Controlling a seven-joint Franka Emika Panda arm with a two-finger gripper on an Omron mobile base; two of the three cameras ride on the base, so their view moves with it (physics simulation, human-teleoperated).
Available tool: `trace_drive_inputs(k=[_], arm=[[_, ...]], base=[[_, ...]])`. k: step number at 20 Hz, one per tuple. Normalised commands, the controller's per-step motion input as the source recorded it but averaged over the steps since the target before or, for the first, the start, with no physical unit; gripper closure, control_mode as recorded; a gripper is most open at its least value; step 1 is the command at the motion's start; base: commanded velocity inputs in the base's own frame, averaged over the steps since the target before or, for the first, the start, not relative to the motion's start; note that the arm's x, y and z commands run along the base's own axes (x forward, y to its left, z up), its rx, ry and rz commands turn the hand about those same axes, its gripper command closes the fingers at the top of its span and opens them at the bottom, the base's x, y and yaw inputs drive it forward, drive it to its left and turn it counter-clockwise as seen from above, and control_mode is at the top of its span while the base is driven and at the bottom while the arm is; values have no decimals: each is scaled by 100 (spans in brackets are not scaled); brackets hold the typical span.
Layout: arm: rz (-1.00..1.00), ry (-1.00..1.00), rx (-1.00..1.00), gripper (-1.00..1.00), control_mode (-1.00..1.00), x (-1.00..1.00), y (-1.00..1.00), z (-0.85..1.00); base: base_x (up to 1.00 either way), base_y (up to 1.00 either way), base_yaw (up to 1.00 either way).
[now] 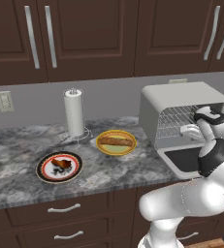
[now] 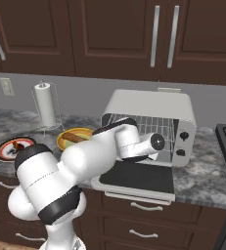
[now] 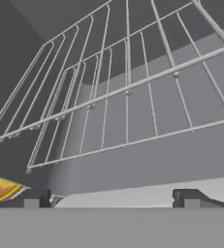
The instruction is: Open the toaster oven door. Place the baguette on the bottom rack in the toaster oven and place the chicken drumstick on the top rack.
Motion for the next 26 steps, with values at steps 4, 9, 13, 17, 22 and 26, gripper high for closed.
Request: trace_drive_inputs(k=[4, 9, 13, 17, 22, 26], arm=[[-2, 1, 7, -100, -100, 13, 0, -4], [0, 0, 1, -100, -100, 8, 4, -18], [0, 0, 1, -100, -100, 11, 1, -10], [0, 0, 3, -100, -100, 10, 0, -8], [0, -2, 7, -100, -100, 9, 0, -9], [-1, 0, 5, -100, -100, 21, 0, -9]], base=[[0, 0, 0], [0, 0, 0], [0, 0, 0], [0, 0, 0], [0, 0, 0], [0, 0, 0]])
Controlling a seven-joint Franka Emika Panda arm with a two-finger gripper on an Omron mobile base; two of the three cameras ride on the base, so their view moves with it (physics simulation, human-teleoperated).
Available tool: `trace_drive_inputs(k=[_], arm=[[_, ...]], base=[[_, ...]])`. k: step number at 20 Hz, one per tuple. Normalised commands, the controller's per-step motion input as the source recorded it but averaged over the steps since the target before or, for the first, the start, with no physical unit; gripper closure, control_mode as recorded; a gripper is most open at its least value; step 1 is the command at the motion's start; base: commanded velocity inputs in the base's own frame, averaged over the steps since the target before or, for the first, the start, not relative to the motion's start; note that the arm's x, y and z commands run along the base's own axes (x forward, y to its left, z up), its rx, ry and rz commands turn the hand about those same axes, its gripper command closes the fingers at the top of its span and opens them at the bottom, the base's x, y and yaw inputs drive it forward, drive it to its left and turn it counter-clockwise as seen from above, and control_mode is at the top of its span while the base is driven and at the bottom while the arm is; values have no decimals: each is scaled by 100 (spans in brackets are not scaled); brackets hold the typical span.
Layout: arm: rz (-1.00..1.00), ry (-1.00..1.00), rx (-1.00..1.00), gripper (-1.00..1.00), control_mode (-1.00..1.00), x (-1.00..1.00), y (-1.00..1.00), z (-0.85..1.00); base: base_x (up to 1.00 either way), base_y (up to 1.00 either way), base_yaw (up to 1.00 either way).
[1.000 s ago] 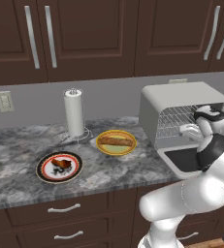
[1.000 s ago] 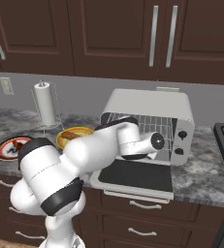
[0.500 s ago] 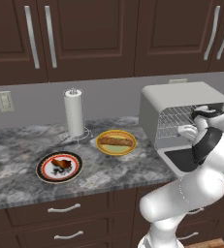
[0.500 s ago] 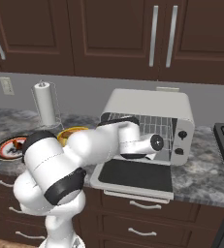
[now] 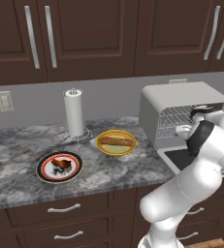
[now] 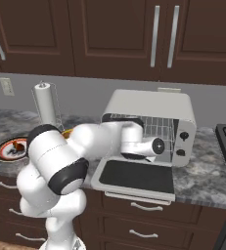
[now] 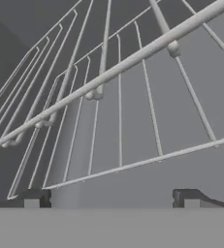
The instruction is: Open the toaster oven door. Place the baguette on the bottom rack in the toaster oven and place the chicken drumstick on the top rack.
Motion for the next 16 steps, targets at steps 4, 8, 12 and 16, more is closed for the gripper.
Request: trace_drive_inputs(k=[4, 8, 12, 16], arm=[[-1, 0, 3, -100, -100, 22, 0, -11], [-1, 0, 0, -100, -100, 31, 2, -15], [0, -3, 0, -100, -100, 28, 0, -16], [0, -10, 0, -100, -100, 14, 0, -22]], base=[[0, 0, 0], [0, 0, 0], [0, 0, 0], [0, 0, 0]])
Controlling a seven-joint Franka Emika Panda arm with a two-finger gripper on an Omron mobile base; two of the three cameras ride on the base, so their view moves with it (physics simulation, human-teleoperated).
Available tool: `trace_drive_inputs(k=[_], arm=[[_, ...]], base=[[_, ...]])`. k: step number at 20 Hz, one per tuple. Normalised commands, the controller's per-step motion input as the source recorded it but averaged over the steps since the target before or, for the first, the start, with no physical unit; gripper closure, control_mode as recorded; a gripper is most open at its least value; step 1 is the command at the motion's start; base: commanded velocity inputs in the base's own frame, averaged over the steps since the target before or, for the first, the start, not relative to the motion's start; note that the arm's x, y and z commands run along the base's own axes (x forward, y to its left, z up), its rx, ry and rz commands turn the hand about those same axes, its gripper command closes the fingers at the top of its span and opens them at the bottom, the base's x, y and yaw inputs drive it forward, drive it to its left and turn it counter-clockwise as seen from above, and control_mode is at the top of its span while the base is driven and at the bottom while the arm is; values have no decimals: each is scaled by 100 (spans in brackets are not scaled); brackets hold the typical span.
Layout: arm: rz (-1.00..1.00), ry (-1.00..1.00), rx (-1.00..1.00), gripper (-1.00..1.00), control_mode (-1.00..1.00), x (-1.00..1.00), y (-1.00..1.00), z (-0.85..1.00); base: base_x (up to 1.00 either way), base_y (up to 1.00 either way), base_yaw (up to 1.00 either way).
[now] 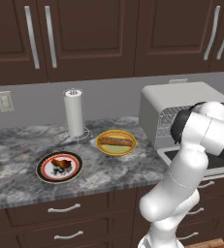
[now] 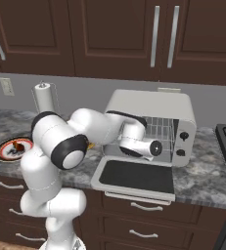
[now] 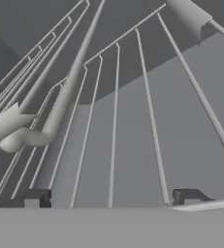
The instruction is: Open the toaster oven door. Place the baguette on the bottom rack in the toaster oven and place the chicken drumstick on the top rack.
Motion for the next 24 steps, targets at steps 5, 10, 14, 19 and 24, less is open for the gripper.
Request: trace_drive_inputs(k=[5, 10, 14, 19, 24], arm=[[0, -7, 0, -100, -100, 9, 0, -13], [0, -1, 0, -100, -100, 17, 0, -2], [0, -6, 0, -100, -100, 14, 0, -7], [0, -13, 0, -100, -100, 11, 0, -10], [0, -5, 2, -100, -100, 20, 1, -2]], base=[[0, 0, 0], [0, 0, 0], [0, 0, 0], [0, 0, 0], [0, 0, 0]])
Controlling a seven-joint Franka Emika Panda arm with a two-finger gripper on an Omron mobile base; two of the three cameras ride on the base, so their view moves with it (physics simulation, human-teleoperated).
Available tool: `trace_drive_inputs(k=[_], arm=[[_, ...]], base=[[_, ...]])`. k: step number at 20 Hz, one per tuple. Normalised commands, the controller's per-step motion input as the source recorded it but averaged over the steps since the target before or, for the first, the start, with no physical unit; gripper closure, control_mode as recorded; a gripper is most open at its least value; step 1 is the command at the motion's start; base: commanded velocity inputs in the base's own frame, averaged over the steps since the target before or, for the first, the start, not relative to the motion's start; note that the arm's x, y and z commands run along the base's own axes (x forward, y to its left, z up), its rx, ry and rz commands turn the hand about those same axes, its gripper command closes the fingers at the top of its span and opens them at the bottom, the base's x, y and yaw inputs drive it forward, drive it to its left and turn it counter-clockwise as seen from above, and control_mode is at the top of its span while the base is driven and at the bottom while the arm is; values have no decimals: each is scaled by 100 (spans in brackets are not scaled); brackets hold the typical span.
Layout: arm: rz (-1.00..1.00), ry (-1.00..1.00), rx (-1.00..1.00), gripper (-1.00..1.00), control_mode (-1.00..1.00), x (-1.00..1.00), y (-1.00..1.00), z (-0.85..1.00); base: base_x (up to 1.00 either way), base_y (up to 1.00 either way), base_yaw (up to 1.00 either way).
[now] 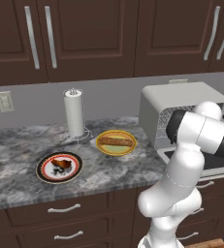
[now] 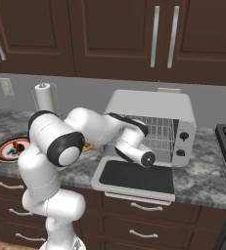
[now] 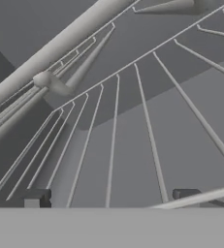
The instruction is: Open the toaster oven door. Place the baguette on the bottom rack in the toaster oven and place the chicken drumstick on the top rack.
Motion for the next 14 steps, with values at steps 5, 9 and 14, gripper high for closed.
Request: trace_drive_inputs(k=[5, 9, 14], arm=[[0, -3, 6, -100, -100, 23, 2, 0], [0, 0, 3, -100, -100, 33, 0, 0], [0, 0, 0, -100, -100, 40, 2, -3]], base=[[0, 0, 0], [0, 0, 0], [0, 0, 0]])
